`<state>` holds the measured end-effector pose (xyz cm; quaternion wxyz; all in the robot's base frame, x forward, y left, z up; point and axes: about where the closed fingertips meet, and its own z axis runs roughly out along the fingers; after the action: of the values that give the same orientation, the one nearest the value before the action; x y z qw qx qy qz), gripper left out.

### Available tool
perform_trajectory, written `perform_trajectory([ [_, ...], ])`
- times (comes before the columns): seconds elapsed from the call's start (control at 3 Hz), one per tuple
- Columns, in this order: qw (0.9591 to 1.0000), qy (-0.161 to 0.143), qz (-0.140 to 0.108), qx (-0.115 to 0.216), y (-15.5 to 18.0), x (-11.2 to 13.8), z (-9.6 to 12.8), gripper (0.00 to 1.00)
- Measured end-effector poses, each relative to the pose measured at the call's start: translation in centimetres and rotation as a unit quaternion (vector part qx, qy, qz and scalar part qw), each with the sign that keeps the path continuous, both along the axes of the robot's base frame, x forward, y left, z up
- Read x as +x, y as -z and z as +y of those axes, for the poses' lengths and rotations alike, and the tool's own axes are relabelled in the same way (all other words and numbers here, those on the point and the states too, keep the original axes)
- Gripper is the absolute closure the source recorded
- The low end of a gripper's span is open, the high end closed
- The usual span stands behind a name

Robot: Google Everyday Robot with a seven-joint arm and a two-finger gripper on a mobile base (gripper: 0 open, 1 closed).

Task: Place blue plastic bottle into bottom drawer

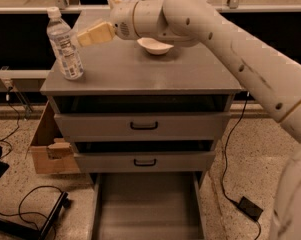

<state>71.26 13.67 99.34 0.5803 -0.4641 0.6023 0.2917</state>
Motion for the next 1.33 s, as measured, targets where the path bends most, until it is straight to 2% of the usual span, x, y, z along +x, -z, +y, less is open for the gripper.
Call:
perform_trajectory([
  [0.33,0.9981,-0.012,0.036,0.047,2.5,2.4,2.5,0.00],
  [0.67,0.9938,-0.028,0.041,0.099,3.9,3.8,5.7,0.00],
  [1.0,0.9935,-0.031,0.030,0.106,4.5,3.6,7.9,0.00],
  [1.33,0.9963,-0.021,0.025,0.080,5.7,2.8,9.8,0.00],
])
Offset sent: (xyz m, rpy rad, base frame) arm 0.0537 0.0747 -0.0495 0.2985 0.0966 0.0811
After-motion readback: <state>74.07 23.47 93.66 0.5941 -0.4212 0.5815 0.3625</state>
